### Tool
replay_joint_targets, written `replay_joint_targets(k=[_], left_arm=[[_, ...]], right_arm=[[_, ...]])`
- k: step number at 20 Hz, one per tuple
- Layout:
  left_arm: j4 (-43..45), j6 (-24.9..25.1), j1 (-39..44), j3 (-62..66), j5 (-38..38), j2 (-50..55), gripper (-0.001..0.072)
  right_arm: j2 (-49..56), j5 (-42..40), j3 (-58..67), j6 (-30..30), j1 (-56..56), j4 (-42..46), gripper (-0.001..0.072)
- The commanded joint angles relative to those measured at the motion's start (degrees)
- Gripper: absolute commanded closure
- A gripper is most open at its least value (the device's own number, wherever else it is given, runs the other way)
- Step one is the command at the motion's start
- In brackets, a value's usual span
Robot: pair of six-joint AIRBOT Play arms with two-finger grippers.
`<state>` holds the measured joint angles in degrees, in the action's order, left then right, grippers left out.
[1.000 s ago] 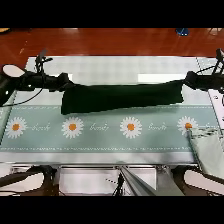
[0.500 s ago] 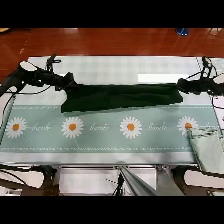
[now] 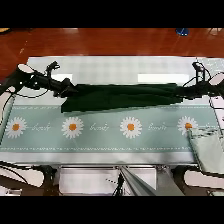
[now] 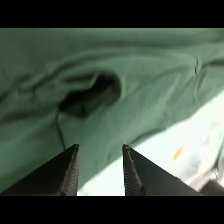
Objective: Fold the shirts.
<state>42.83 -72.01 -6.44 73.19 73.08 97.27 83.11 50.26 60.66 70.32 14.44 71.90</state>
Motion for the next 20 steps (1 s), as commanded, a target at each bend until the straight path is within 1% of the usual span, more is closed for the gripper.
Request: replay_joint_targets(k=[1, 2, 3, 4, 6, 8, 9, 11, 13, 15, 17, 18, 19, 20], left_arm=[[-0.02, 0.04, -0.79, 0.04, 5.22, -0.39, 0.0373], [-0.09, 0.5, -0.76, 0.04, 5.7, -0.66, 0.0374], [-0.22, 0.94, -0.74, 0.04, 6.01, -0.96, 0.0375], [-0.44, 0.96, -0.74, 0.04, 6.08, -1.16, 0.0375], [-0.48, 1.09, -0.74, 0.04, 6.08, -1.38, 0.038], [-0.48, 1.36, -0.74, 0.04, 6.08, -1.38, 0.038], [-0.48, 1.99, -0.72, 0.04, 6.12, -1.38, 0.038], [-0.68, 2.32, -0.63, 0.04, 6.34, -1.38, 0.038], [-0.94, 2.38, -0.59, 0.04, 6.56, -1.38, 0.0381], [-0.94, 2.38, -0.55, 0.04, 6.64, -1.38, 0.0381], [-1.79, 2.38, -0.57, 0.07, 6.93, -1.38, 0.0382], [-2.4, 2.38, -0.57, 0.07, 7.04, -1.38, 0.0382], [-2.86, 2.4, -0.57, 0.07, 7.1, -1.42, 0.0383], [-3.02, 2.49, -0.57, 0.07, 7.08, -1.64, 0.0394]], right_arm=[[-1.55, -0.31, 0.09, 2.8, 0.24, 3.61, 0.0194], [-2.45, -1.4, 0.42, 4.96, 0.94, 3.41, 0.0163], [-2.89, -1.7, 1.11, 6.16, 2.36, 2.14, 0.0163], [-2.93, -1.29, 1.9, 6.01, 4.26, -0.94, 0.0162], [-2.67, 0.02, 2.12, 3.21, 9.2, -11.52, 0.0157], [-0.81, 4.39, 2.12, -0.87, 13.64, -20.9, 0.0117], [0.76, 7.48, 2.12, -2.03, 15.1, -23.54, 0.0116], [4.44, 13.44, 2.12, -4.33, 15.87, -25.57, 0.0115], [8.15, 16.33, 2.12, -7.15, 14.8, -28.7, 0.0109], [11.13, 14.29, 2.12, -7.63, 12.68, -32.11, 0.0109], [13.09, 9.94, 2.12, -7.32, 9.99, -33.92, 0.0109], [13.62, 7.28, 2.12, -6.88, 8.59, -34.42, 0.0131], [13.75, 4.87, 2.12, -6.6, 7.06, -34.99, 0.0243], [13.68, 3.76, 2.36, -6.82, 6.01, -36.13, 0.0472]])
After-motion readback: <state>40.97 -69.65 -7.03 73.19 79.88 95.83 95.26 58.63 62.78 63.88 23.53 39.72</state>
